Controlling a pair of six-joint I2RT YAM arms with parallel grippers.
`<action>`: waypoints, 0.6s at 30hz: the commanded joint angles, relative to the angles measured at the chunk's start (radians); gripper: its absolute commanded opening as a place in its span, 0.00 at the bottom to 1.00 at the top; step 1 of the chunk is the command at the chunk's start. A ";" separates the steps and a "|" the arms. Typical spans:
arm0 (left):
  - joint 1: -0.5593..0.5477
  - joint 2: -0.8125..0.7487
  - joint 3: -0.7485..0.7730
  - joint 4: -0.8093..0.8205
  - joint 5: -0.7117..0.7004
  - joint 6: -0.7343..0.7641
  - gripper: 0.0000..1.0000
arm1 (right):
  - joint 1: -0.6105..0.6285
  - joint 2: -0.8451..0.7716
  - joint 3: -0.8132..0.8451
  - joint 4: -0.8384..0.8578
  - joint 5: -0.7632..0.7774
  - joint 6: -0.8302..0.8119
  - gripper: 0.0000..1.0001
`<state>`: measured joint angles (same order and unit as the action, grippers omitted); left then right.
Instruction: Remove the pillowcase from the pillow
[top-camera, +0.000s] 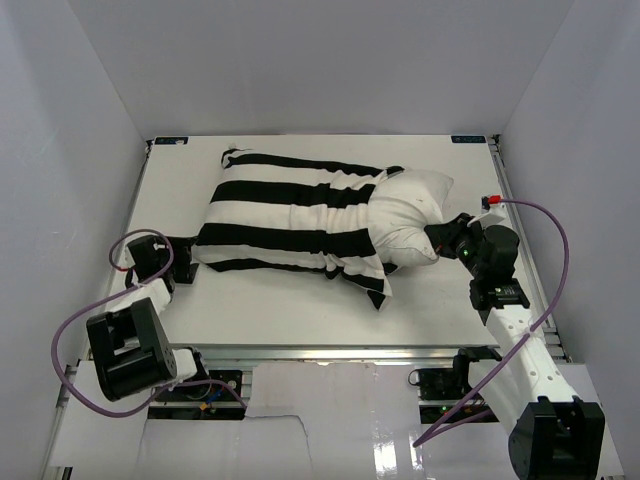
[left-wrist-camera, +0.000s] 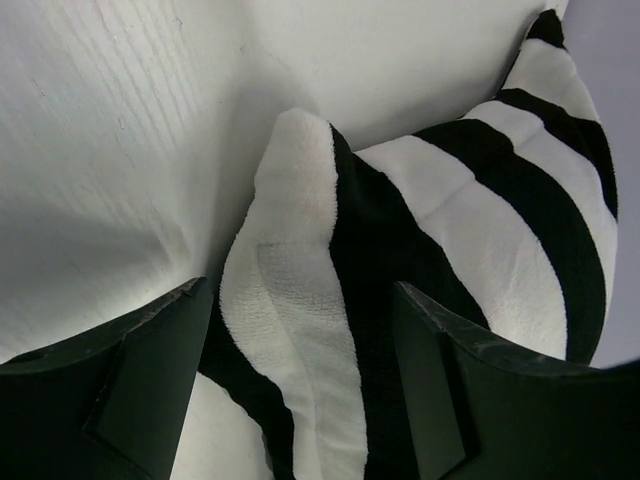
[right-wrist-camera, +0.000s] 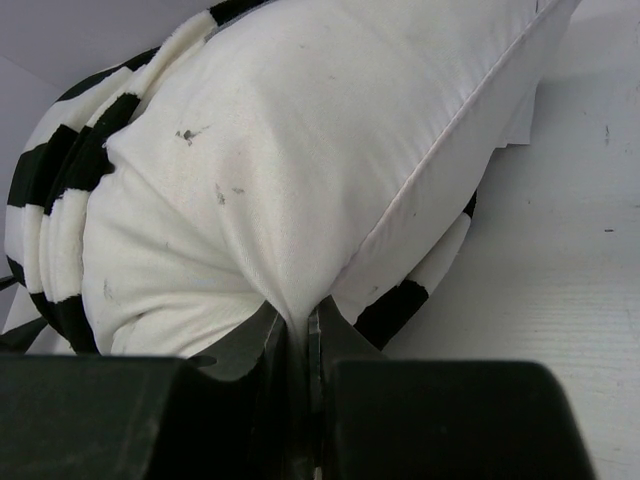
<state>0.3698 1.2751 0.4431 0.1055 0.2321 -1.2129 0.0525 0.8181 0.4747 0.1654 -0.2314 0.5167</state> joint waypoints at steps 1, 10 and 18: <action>-0.022 0.039 0.051 0.039 0.019 -0.002 0.82 | -0.010 -0.002 0.001 0.106 -0.006 0.002 0.08; -0.055 0.171 0.130 0.020 -0.019 0.009 0.35 | -0.011 0.003 0.010 0.109 0.009 -0.001 0.08; -0.035 0.109 0.310 -0.195 -0.169 -0.010 0.00 | -0.123 0.029 0.113 0.079 -0.046 0.051 0.08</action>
<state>0.3176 1.4353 0.6483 0.0181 0.1581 -1.2144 -0.0071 0.8524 0.4847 0.1627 -0.2714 0.5438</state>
